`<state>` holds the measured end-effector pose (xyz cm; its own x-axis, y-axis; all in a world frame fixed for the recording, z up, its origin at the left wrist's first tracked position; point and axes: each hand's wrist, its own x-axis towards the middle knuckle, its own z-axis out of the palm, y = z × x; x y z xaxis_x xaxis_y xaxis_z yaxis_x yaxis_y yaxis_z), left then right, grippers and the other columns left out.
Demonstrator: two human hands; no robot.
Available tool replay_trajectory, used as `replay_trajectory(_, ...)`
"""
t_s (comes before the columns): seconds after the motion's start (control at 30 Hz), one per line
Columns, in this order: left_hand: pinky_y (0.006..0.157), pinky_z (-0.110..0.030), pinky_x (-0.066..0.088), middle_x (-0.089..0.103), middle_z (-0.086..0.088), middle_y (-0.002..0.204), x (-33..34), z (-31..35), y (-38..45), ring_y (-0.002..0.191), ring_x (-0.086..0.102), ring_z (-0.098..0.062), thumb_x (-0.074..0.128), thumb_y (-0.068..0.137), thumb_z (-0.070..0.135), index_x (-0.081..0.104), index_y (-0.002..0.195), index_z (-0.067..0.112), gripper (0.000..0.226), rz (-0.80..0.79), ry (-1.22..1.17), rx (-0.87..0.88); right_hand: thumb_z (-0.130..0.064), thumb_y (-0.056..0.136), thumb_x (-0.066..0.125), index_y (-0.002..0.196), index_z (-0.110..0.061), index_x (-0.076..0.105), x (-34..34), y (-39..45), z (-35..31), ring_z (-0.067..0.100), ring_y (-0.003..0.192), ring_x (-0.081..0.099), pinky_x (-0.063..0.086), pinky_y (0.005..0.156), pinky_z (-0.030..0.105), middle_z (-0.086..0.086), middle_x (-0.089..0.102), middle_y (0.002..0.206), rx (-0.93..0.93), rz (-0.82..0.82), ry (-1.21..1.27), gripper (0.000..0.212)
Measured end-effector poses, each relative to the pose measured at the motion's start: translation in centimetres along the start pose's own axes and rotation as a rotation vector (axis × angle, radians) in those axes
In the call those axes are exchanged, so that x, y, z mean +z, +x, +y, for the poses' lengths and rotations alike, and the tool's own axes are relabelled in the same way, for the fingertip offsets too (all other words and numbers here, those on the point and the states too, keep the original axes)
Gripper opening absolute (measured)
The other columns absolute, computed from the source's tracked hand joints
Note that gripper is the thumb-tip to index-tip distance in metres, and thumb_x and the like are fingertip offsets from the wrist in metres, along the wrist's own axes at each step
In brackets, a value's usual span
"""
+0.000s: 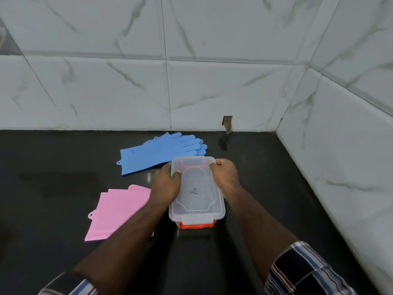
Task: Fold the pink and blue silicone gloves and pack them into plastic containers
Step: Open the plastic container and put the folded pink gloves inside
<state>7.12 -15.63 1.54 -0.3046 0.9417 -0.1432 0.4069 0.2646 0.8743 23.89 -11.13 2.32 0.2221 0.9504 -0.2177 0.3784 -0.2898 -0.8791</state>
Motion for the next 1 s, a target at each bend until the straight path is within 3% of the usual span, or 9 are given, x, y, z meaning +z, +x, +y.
replay_trajectory(0.13,0.098,-0.050,0.054,0.062,-0.005,0.126,0.4,-0.4,0.3,0.111,0.063,-0.024,0.050,0.101,0.029,0.058,0.133,0.025,0.033,0.010,-0.064,0.006,-0.023,0.093,0.053,0.089,-0.013,0.070,0.8,0.3,-0.4,0.015,0.072,0.062,0.046,0.055,0.025,0.000,0.067,0.080,-0.030,0.066,-0.087,0.019)
replay_trajectory(0.33,0.096,-0.047,0.056,0.061,-0.003,0.126,0.8,-0.8,0.7,0.108,0.064,-0.021,0.050,0.102,0.032,0.058,0.134,0.029,0.033,0.032,-0.092,0.015,-0.015,0.095,0.049,0.100,-0.007,0.070,1.0,0.3,-0.5,0.024,0.091,0.064,0.055,0.084,0.044,0.011,0.067,0.100,-0.151,0.102,-0.165,0.023)
replay_trajectory(0.5,0.093,-0.038,0.055,0.058,0.000,0.125,1.1,-1.0,1.2,0.105,0.061,-0.017,0.049,0.102,0.033,0.056,0.133,0.030,0.032,0.048,-0.058,0.025,-0.014,0.098,0.051,0.116,-0.013,0.065,1.3,0.3,-0.6,0.019,0.100,0.063,0.056,0.091,0.039,0.009,0.064,0.117,-0.174,0.136,-0.139,0.022)
replay_trajectory(0.63,0.082,-0.029,0.047,0.052,0.001,0.122,1.4,-1.2,1.5,0.099,0.054,-0.012,0.048,0.102,0.036,0.055,0.134,0.031,0.033,0.054,-0.009,0.035,-0.015,0.097,0.055,0.143,-0.016,0.046,1.2,0.1,-0.5,0.023,0.129,0.052,0.047,0.105,0.042,0.004,0.053,0.143,-0.111,0.093,-0.112,0.046)
replay_trajectory(0.7,0.083,-0.030,0.047,0.052,0.000,0.122,1.5,-1.1,1.5,0.099,0.053,-0.012,0.048,0.103,0.035,0.054,0.135,0.031,0.034,0.055,0.003,0.037,-0.012,0.095,0.056,0.140,-0.017,0.050,1.0,0.0,-0.2,0.021,0.125,0.055,0.052,0.098,0.037,-0.001,0.058,0.136,-0.148,0.109,-0.090,0.046)
replay_trajectory(0.73,0.085,-0.031,0.048,0.052,-0.001,0.123,1.5,-1.1,1.5,0.100,0.053,-0.013,0.047,0.103,0.035,0.054,0.136,0.030,0.034,0.057,0.017,0.035,-0.010,0.094,0.057,0.135,-0.016,0.055,1.0,0.0,-0.2,0.018,0.116,0.061,0.056,0.086,0.029,-0.004,0.064,0.124,-0.167,0.121,-0.071,0.041)
replay_trajectory(0.83,0.086,-0.031,0.048,0.053,-0.004,0.125,1.4,-1.1,1.6,0.100,0.053,-0.014,0.046,0.103,0.034,0.054,0.135,0.027,0.034,0.061,0.043,0.037,-0.009,0.091,0.060,0.120,-0.019,0.063,0.7,-0.3,-0.2,0.003,0.083,0.062,0.039,0.056,0.007,-0.027,0.056,0.086,-0.185,0.119,-0.018,0.032)
replay_trajectory(0.9,0.087,-0.032,0.049,0.053,-0.005,0.125,1.4,-1.0,1.5,0.101,0.054,-0.015,0.046,0.103,0.033,0.054,0.136,0.025,0.035,0.063,0.056,0.041,-0.011,0.091,0.061,0.123,-0.024,0.062,0.6,-0.4,-0.2,-0.001,0.080,0.060,0.038,0.056,0.006,-0.031,0.051,0.082,-0.161,0.097,0.029,0.035)
replay_trajectory(1.0,0.092,-0.036,0.051,0.052,-0.007,0.128,1.5,-0.9,1.5,0.105,0.055,-0.018,0.046,0.104,0.033,0.052,0.138,0.023,0.036,0.070,0.069,0.028,-0.011,0.091,0.061,0.122,-0.027,0.062,0.2,-0.7,-0.1,-0.005,0.078,0.060,0.041,0.053,0.005,-0.020,0.064,0.097,-0.136,0.078,0.071,0.035)
